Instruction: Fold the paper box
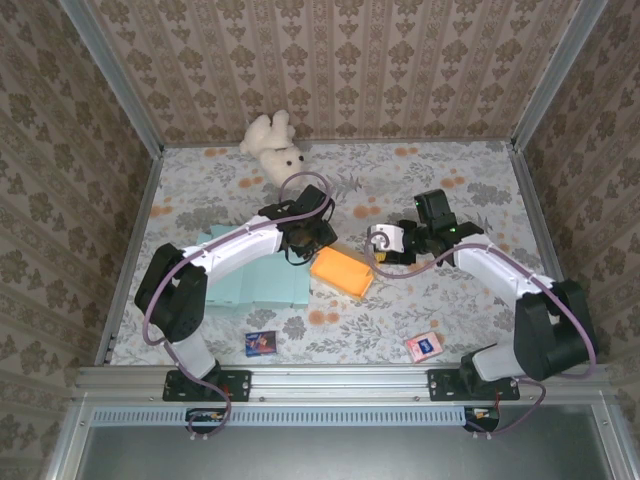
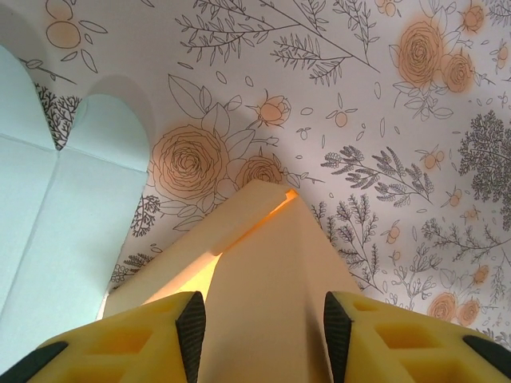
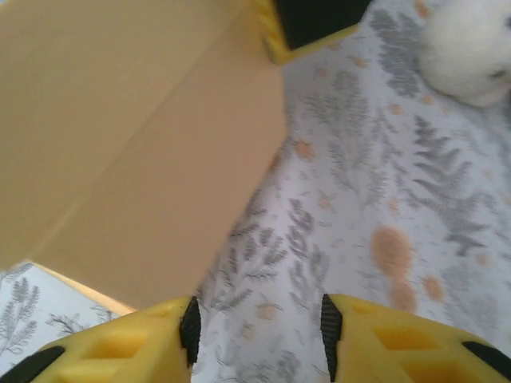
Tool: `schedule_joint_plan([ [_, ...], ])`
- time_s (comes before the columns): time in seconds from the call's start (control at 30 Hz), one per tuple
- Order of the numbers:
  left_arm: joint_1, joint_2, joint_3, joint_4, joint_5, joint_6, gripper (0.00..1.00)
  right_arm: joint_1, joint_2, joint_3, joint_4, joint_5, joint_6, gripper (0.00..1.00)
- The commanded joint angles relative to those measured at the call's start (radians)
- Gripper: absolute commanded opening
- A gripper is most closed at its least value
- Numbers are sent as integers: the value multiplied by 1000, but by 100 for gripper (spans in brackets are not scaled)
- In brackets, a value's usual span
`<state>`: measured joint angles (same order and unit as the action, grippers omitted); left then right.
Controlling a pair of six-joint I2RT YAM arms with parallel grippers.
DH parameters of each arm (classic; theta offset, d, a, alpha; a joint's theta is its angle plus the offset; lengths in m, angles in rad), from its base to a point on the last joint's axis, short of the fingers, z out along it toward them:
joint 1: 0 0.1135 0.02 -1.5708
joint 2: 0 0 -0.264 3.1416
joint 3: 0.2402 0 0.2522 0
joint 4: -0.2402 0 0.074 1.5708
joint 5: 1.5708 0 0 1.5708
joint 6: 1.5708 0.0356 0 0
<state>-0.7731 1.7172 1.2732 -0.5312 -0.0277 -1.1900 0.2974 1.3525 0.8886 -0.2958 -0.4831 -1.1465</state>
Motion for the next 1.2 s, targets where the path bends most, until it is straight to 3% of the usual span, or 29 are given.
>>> schedule_joint_plan([
  [0.0, -11, -5, -3, -15, -38, -17, 46, 8, -96, -33, 14, 131, 22, 50],
  [0.13, -23, -14, -21, -18, -67, -30, 45, 10, -179, -92, 185, 243, 189, 51],
  [0.27, -30, -30, -58, 5, -85, -48, 45, 41, -214, -74, 333, 399, 673, 50],
  [0.4, -39, -32, -86, 21, -97, -59, 44, 85, -180, 23, 179, 557, 1261, 43],
  [0.53, -46, -33, -102, 25, -108, -60, 44, 171, -148, -27, 114, 611, 1594, 45],
  [0.8, -60, -65, -167, 39, -148, -72, 44, 445, -97, -163, 203, 859, 1706, 49],
  [0.9, -73, -93, -201, 37, -182, -74, 44, 488, -110, -214, 223, 935, 1705, 50],
  [1.17, -112, -226, -305, 32, -296, -76, 53, 502, -69, -320, 306, 959, 1697, 50],
])
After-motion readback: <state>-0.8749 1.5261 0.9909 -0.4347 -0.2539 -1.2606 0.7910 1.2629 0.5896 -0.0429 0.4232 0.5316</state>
